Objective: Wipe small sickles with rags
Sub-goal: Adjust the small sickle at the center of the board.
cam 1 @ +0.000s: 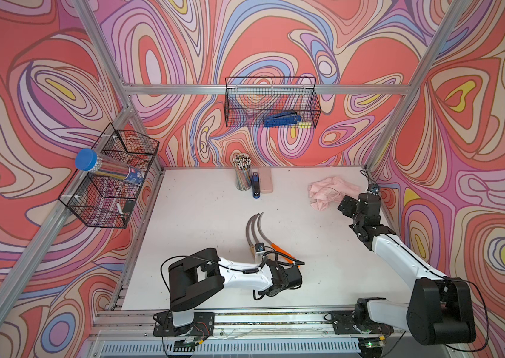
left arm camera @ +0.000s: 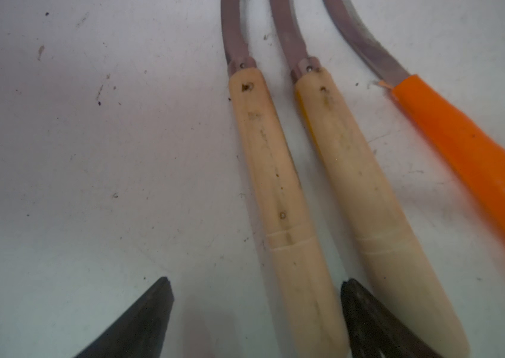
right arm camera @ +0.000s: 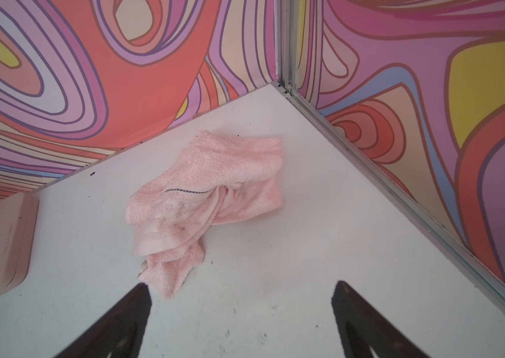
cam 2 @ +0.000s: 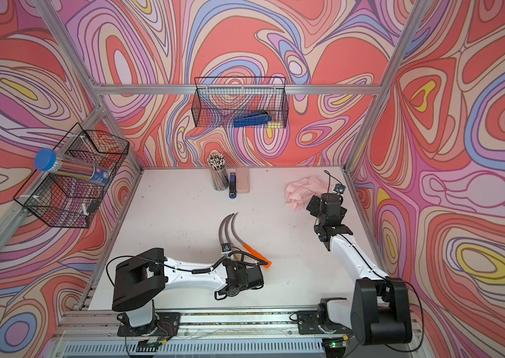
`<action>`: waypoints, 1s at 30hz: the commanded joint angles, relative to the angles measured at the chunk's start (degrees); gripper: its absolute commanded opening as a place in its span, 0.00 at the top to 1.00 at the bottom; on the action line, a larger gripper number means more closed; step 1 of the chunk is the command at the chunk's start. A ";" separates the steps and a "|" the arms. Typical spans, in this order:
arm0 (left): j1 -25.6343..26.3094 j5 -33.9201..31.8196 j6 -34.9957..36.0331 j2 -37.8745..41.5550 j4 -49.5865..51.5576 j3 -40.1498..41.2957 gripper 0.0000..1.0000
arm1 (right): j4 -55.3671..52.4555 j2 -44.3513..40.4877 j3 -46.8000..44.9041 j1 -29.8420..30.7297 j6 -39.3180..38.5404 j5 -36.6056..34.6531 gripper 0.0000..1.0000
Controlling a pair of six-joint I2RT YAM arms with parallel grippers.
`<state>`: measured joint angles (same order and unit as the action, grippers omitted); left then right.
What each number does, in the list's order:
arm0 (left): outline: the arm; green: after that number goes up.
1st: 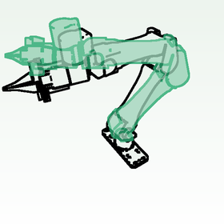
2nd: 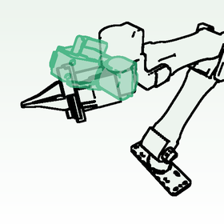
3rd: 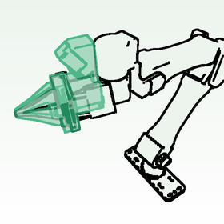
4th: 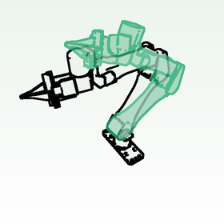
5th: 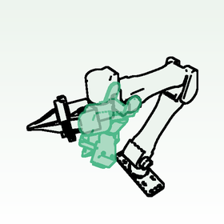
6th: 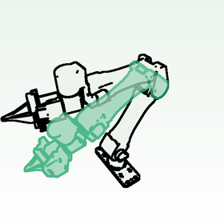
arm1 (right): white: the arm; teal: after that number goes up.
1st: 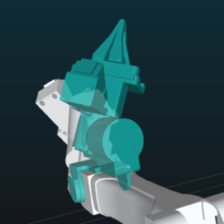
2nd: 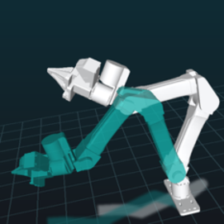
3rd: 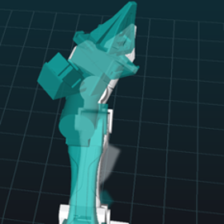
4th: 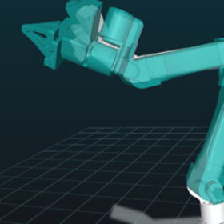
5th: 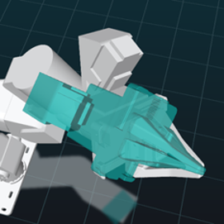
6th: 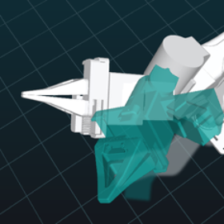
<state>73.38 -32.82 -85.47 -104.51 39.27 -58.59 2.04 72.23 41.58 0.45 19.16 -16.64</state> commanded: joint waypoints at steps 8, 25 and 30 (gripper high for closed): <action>-1.19 0.01 2.68 4.75 -6.65 7.92 0.18 | -0.36 0.32 1.48 0.15 0.18 0.28 0.07; -1.10 -2.12 3.89 13.37 -11.54 19.26 0.30 | -0.54 0.07 1.40 0.17 0.13 0.35 0.07; 0.17 -4.43 5.22 14.39 -11.81 20.23 0.35 | -0.63 -0.37 1.18 0.17 0.27 -0.12 0.07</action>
<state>72.90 -35.16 -80.49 -90.83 26.81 -39.53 1.93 72.23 41.78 0.45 19.16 -16.62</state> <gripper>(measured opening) 0.663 0.932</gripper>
